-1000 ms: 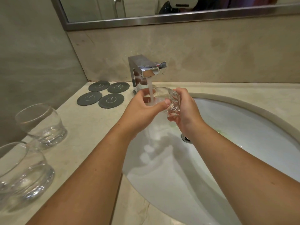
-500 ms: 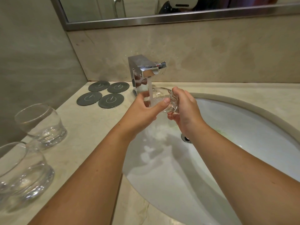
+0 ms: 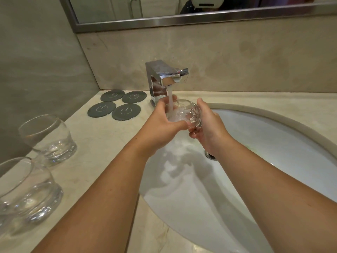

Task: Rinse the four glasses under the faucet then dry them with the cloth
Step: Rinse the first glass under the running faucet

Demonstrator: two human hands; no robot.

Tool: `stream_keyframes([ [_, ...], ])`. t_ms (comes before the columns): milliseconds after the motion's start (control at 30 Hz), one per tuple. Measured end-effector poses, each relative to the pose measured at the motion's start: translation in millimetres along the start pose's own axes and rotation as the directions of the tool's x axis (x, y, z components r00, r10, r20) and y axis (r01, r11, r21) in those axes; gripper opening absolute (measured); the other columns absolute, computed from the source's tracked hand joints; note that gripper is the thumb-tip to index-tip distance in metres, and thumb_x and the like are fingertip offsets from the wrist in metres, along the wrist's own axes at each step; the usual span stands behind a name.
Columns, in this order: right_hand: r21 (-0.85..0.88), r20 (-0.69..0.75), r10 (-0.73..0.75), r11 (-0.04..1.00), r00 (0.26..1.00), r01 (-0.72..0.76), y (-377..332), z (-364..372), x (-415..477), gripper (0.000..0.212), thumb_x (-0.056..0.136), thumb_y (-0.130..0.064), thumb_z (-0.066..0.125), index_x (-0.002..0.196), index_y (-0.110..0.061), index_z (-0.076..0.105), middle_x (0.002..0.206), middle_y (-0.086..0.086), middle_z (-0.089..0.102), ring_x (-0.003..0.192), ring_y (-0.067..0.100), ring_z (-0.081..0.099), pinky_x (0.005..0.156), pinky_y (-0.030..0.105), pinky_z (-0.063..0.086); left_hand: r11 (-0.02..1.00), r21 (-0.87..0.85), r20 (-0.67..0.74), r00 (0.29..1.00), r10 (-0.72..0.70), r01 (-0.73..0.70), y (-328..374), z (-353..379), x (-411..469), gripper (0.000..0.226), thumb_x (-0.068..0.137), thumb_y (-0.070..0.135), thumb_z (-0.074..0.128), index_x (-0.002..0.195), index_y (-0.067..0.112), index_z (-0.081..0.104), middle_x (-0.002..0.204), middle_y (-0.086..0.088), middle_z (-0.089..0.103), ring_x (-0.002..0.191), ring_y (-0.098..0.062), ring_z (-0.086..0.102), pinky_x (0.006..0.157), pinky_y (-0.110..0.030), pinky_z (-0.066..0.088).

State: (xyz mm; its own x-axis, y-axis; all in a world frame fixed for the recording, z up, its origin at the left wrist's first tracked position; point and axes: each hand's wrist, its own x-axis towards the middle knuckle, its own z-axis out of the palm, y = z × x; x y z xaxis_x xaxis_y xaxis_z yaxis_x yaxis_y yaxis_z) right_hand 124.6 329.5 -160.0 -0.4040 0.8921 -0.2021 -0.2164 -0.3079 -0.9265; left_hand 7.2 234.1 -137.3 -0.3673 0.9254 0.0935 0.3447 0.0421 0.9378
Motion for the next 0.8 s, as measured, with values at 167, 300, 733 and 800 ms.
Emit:
stream_keyframes([
  [167,-0.07,-0.04,-0.146,0.987,0.988,0.143,3.2,-0.5,1.7,0.04,0.099,-0.048,0.068,0.119,-0.013,0.067,0.091,0.011,0.07,0.051,0.018,0.054,0.048,0.029,0.042,0.997,-0.072,-0.05,0.998,-0.035,0.031,-2.2,-0.5,1.8,0.089,0.073,0.043,0.083,0.152,0.031,0.043,0.131,0.013,0.067,0.122,-0.006,0.068,0.113,-0.039,0.051],
  [300,-0.109,-0.047,-0.221,0.971,0.974,0.215,1.2,1.9,-3.8,0.047,0.093,-0.053,0.075,0.123,-0.018,0.066,0.094,0.009,0.072,0.053,0.016,0.058,0.052,0.03,0.047,0.999,-0.032,-0.083,0.995,-0.046,0.044,-4.9,-1.1,3.5,0.087,0.075,0.052,0.079,0.152,0.031,0.044,0.133,0.013,0.068,0.121,-0.006,0.068,0.112,-0.041,0.052],
  [733,-0.085,0.023,-0.219,0.972,0.975,0.22,4.0,4.7,-2.5,0.045,0.095,-0.052,0.075,0.125,-0.02,0.065,0.104,0.012,0.074,0.065,0.021,0.063,0.056,0.034,0.051,0.973,-0.204,-0.086,0.988,-0.125,0.106,-2.8,-1.3,4.3,0.046,0.095,0.049,0.078,0.132,0.028,0.06,0.125,0.004,0.075,0.112,-0.015,0.075,0.083,-0.032,0.059],
  [800,-0.09,0.051,-0.145,0.985,0.988,0.149,3.6,4.7,-2.2,0.047,0.096,-0.058,0.069,0.124,-0.02,0.067,0.105,0.01,0.074,0.069,0.022,0.066,0.056,0.033,0.05,0.985,-0.16,-0.1,0.992,-0.074,0.057,-3.9,-2.1,4.6,0.049,0.088,0.046,0.085,0.128,0.035,0.059,0.124,0.005,0.074,0.114,-0.013,0.074,0.085,-0.033,0.061],
])
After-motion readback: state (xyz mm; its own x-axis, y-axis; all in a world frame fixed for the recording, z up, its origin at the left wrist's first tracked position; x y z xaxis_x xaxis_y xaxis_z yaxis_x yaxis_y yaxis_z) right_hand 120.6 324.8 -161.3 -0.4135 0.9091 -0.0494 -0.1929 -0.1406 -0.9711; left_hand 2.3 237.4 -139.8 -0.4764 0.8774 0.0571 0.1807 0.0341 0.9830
